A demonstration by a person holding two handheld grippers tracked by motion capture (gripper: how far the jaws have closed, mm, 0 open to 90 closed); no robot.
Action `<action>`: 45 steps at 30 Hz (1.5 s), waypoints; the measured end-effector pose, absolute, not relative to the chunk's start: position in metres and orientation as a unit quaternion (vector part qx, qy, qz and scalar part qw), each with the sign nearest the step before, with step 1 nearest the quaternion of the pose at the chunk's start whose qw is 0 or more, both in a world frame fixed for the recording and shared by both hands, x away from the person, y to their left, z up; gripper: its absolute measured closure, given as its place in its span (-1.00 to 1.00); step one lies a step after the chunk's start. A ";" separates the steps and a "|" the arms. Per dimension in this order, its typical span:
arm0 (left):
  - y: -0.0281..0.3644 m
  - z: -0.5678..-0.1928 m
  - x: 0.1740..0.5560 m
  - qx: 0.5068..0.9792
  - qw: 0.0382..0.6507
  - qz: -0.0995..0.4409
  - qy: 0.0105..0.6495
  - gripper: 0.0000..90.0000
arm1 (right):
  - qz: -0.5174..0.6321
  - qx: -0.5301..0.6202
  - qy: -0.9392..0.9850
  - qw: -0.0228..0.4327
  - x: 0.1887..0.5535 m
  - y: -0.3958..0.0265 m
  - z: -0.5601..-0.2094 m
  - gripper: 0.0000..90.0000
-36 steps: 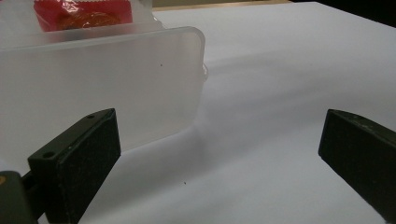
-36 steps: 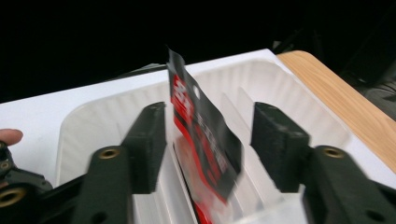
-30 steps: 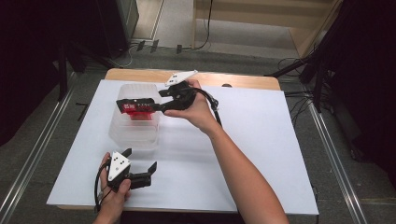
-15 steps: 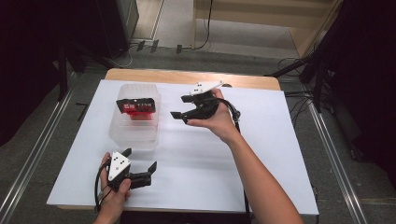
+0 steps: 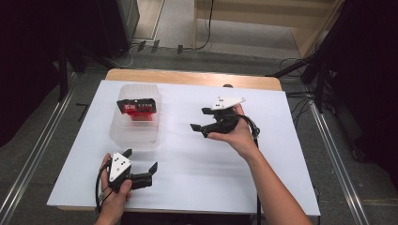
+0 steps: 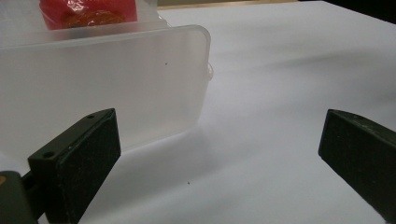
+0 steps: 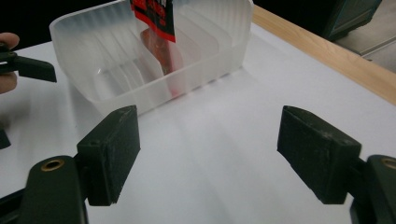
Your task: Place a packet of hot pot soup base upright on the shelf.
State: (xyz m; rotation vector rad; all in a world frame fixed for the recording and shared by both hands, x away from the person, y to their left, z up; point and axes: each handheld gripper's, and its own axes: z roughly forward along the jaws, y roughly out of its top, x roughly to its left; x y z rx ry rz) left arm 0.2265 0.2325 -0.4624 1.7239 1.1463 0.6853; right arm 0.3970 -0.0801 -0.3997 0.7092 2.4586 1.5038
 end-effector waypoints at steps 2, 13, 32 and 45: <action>0.232 -0.462 0.226 0.700 0.462 0.280 0.467 -1.00 | 0.504 0.242 0.825 0.082 0.393 -0.087 -0.402 -0.53; 0.232 -0.462 0.226 0.700 0.463 0.281 0.466 -1.00 | 0.515 0.264 0.810 0.094 0.365 -0.125 -0.416 -0.52; 0.232 -0.463 0.227 0.700 0.461 0.282 0.466 -1.00 | 0.521 0.311 0.788 0.108 0.331 -0.187 -0.441 -0.51; 0.232 -0.463 0.227 0.701 0.460 0.283 0.466 -1.00 | 0.517 0.345 0.775 0.112 0.304 -0.225 -0.458 -0.54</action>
